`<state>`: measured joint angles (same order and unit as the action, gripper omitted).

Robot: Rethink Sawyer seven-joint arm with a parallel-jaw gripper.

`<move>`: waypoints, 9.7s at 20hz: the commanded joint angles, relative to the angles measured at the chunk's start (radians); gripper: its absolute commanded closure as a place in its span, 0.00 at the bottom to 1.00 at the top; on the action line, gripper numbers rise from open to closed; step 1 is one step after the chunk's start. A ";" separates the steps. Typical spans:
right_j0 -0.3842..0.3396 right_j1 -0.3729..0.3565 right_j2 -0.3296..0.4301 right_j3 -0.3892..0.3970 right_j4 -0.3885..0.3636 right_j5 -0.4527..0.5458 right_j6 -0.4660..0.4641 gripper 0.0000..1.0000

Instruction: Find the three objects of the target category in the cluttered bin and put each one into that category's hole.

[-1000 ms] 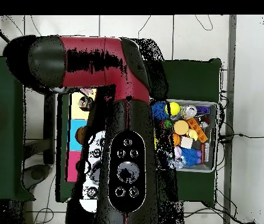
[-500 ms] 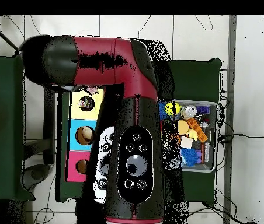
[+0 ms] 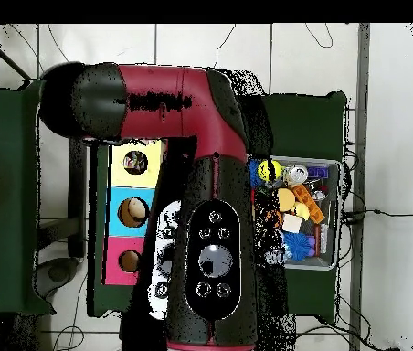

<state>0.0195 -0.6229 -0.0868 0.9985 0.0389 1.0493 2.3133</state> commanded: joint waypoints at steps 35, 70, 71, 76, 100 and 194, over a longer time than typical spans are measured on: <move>0.132 -0.107 -0.056 0.347 0.040 0.039 0.248 1.00; 0.106 -0.012 -0.076 0.393 0.056 -0.151 0.189 1.00; 0.108 -0.012 -0.075 0.398 0.062 -0.145 0.194 1.00; 0.121 -0.014 -0.075 0.425 0.065 -0.135 0.199 1.00; 0.110 -0.075 -0.075 0.478 0.082 -0.075 0.154 1.00; 0.213 0.068 -0.079 0.355 0.151 -0.079 0.260 1.00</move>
<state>0.2358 -0.6392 -0.1932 1.3831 0.1527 0.9301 2.3133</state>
